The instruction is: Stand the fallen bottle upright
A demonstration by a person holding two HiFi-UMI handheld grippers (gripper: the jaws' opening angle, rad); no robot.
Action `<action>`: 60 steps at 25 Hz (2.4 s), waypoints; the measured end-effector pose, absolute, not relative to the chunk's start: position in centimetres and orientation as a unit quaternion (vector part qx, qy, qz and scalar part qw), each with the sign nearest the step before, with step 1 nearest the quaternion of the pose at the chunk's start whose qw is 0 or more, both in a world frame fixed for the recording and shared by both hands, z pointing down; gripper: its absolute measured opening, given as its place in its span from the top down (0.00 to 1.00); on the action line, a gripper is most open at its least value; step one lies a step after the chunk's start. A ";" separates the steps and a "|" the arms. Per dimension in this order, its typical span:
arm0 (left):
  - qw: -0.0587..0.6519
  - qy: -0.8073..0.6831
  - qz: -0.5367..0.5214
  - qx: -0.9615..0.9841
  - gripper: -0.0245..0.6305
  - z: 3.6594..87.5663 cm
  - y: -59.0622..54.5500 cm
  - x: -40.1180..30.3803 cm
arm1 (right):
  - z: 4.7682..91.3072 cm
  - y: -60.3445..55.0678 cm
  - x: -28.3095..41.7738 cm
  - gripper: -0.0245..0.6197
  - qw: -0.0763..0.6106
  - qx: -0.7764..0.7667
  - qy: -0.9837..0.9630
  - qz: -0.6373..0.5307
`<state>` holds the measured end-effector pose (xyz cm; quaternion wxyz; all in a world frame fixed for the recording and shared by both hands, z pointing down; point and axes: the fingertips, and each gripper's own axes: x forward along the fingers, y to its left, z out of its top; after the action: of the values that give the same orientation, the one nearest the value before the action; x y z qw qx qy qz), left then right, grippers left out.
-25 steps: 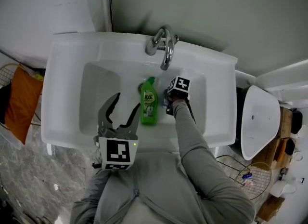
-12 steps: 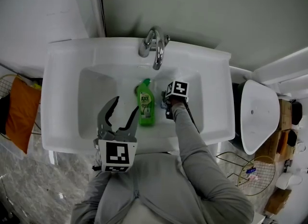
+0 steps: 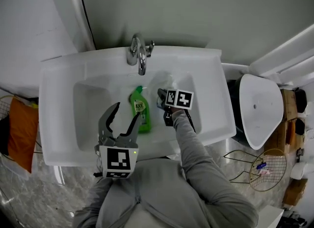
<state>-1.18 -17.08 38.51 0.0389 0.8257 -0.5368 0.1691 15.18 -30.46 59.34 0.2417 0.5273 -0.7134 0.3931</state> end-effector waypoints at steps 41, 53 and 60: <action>-0.022 -0.462 0.241 0.854 0.51 38.4 -17.4 8.6 | 48.0 -27.7 44.5 0.54 0.046 0.797 -0.580 0.163; -0.028 -0.452 0.243 0.858 0.51 38.3 -17.2 9.3 | 48.1 -27.1 43.0 0.54 0.085 0.804 -0.579 0.109; -0.029 -0.449 0.238 0.861 0.51 38.3 -16.9 9.3 | 48.2 -26.3 42.2 0.54 0.099 0.798 -0.586 0.098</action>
<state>9.35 -16.90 38.29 -0.0286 0.8609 -0.4488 0.2378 42.19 -26.28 48.22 0.0994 0.7984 -0.5858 0.0976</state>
